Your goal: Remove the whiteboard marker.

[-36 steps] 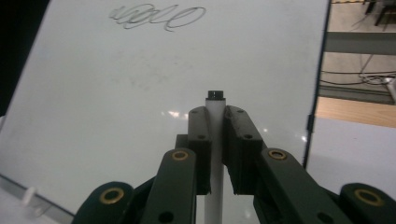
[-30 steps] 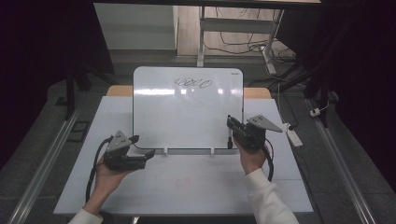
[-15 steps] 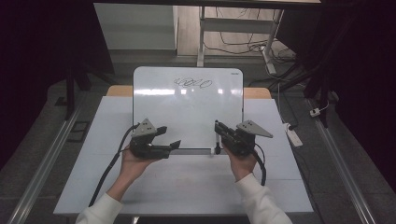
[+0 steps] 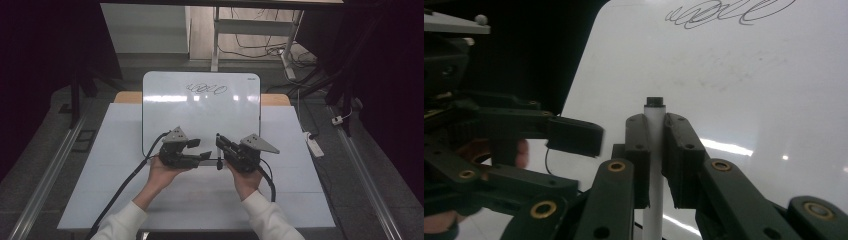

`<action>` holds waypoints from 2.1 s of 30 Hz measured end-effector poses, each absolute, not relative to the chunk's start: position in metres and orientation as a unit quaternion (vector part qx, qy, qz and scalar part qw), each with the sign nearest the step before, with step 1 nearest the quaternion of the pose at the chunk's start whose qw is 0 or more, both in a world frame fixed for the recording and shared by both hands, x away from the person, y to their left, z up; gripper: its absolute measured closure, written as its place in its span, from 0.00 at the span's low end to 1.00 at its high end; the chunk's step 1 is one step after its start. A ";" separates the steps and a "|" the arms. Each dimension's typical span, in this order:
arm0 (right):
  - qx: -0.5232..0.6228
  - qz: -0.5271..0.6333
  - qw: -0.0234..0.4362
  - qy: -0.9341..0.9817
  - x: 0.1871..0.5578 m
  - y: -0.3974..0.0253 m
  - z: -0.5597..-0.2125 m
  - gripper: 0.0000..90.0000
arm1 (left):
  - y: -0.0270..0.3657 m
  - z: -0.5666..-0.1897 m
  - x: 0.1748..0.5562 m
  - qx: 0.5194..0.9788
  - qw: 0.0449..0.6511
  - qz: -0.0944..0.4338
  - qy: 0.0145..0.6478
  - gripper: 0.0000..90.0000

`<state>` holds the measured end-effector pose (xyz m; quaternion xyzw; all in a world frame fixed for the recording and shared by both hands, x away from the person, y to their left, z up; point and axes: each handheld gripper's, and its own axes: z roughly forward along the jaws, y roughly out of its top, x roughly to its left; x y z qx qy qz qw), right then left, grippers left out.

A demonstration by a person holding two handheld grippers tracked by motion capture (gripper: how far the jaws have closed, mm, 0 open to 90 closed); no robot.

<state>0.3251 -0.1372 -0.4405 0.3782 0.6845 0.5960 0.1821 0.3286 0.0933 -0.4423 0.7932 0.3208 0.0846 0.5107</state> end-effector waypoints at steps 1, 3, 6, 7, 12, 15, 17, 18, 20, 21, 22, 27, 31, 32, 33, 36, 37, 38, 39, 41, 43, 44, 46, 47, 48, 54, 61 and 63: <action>0.378 0.597 0.180 0.684 0.325 -0.136 -0.441 0.89 | 0.092 -0.443 0.329 0.794 0.512 0.081 0.319 0.43; 0.377 0.599 0.179 0.684 0.324 -0.135 -0.442 0.89 | 0.088 -0.444 0.331 0.794 0.513 0.071 0.317 0.46; 0.371 0.600 0.181 0.686 0.320 -0.130 -0.443 0.89 | 0.083 -0.446 0.333 0.799 0.511 0.063 0.310 0.51; 0.370 0.600 0.181 0.686 0.320 -0.129 -0.443 0.89 | 0.081 -0.446 0.333 0.801 0.510 0.063 0.307 0.53; 0.368 0.601 0.174 0.688 0.318 -0.126 -0.444 0.89 | 0.078 -0.448 0.335 0.809 0.504 0.055 0.296 0.65; 0.365 0.602 0.176 0.688 0.317 -0.125 -0.445 0.89 | 0.077 -0.449 0.335 0.816 0.498 0.053 0.288 0.72; 0.365 0.603 0.174 0.688 0.316 -0.125 -0.444 0.89 | 0.077 -0.450 0.335 0.818 0.496 0.052 0.287 0.77; 0.364 0.603 0.174 0.688 0.315 -0.124 -0.444 0.89 | 0.077 -0.450 0.335 0.820 0.495 0.051 0.284 0.80; 0.364 0.604 0.171 0.688 0.315 -0.124 -0.444 0.89 | 0.077 -0.450 0.335 0.821 0.492 0.054 0.284 0.84; 0.363 0.603 0.172 0.689 0.315 -0.124 -0.444 0.89 | 0.077 -0.450 0.335 0.821 0.492 0.054 0.284 0.85; 0.363 0.603 0.173 0.689 0.314 -0.124 -0.444 0.89 | 0.079 -0.449 0.336 0.822 0.489 0.056 0.288 0.86; 0.358 0.605 0.170 0.691 0.313 -0.125 -0.442 0.89 | 0.081 -0.448 0.337 0.822 0.489 0.054 0.287 0.91; 0.348 0.602 0.165 0.699 0.314 -0.126 -0.442 0.88 | 0.084 -0.447 0.337 0.828 0.484 0.048 0.280 0.91; 0.342 0.602 0.162 0.703 0.315 -0.127 -0.441 0.86 | 0.084 -0.447 0.337 0.828 0.484 0.048 0.280 0.91; 0.337 0.603 0.160 0.706 0.316 -0.129 -0.440 0.83 | 0.086 -0.445 0.337 0.830 0.483 0.048 0.276 0.91; 0.314 0.603 0.132 0.721 0.323 -0.141 -0.437 0.70 | 0.090 -0.442 0.336 0.831 0.484 0.048 0.270 0.91; 0.310 0.602 0.123 0.726 0.326 -0.147 -0.436 0.68 | 0.095 -0.439 0.336 0.832 0.486 0.047 0.263 0.91; 0.306 0.604 0.116 0.726 0.329 -0.154 -0.436 0.66 | 0.095 -0.439 0.336 0.832 0.486 0.047 0.263 0.91; 0.300 0.606 0.108 0.728 0.332 -0.161 -0.435 0.63 | 0.097 -0.438 0.336 0.832 0.488 0.045 0.260 0.91; 0.281 0.596 0.085 0.747 0.338 -0.173 -0.435 0.58 | 0.100 -0.436 0.336 0.832 0.492 0.037 0.254 0.91; 0.269 0.589 0.074 0.759 0.340 -0.179 -0.436 0.55 | 0.102 -0.435 0.336 0.831 0.496 0.029 0.250 0.91; 0.261 0.580 0.068 0.768 0.342 -0.183 -0.436 0.53 | 0.103 -0.434 0.337 0.830 0.499 0.023 0.246 0.91; 0.248 0.567 0.057 0.783 0.345 -0.193 -0.441 0.50 | 0.105 -0.433 0.337 0.829 0.505 0.015 0.241 0.91; 0.243 0.563 0.050 0.788 0.347 -0.194 -0.443 0.49 | 0.105 -0.433 0.337 0.828 0.507 0.011 0.239 0.91; 0.243 0.563 0.050 0.788 0.347 -0.194 -0.443 0.49 | 0.105 -0.433 0.337 0.828 0.508 0.008 0.237 0.91; 0.199 0.534 0.004 0.822 0.351 -0.185 -0.455 0.43 | 0.105 -0.434 0.338 0.827 0.514 -0.010 0.229 0.91; 0.167 0.528 -0.003 0.833 0.347 -0.175 -0.458 0.47 | 0.100 -0.437 0.338 0.827 0.519 -0.034 0.214 0.91; 0.159 0.525 -0.010 0.836 0.346 -0.172 -0.459 0.51 | 0.097 -0.439 0.338 0.828 0.519 -0.039 0.209 0.91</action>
